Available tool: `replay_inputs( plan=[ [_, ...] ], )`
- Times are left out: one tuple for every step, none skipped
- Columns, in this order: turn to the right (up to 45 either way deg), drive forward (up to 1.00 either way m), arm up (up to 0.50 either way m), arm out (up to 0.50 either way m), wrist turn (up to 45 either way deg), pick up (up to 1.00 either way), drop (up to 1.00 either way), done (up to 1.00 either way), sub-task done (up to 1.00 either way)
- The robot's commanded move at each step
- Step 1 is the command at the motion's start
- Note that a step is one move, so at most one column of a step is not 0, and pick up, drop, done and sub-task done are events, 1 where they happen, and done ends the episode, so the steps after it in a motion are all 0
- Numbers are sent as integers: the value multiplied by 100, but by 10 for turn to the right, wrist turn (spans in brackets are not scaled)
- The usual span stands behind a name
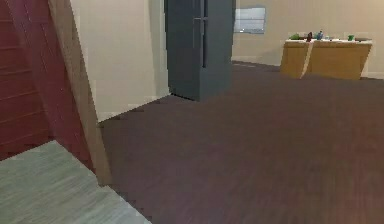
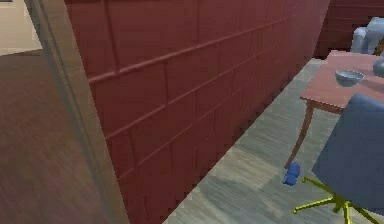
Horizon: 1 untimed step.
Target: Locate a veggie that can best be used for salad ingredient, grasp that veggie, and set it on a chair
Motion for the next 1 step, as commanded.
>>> replay_inputs(
  plan=[
    [60,0,0,0,0,0,0,0,0]
  ],
)
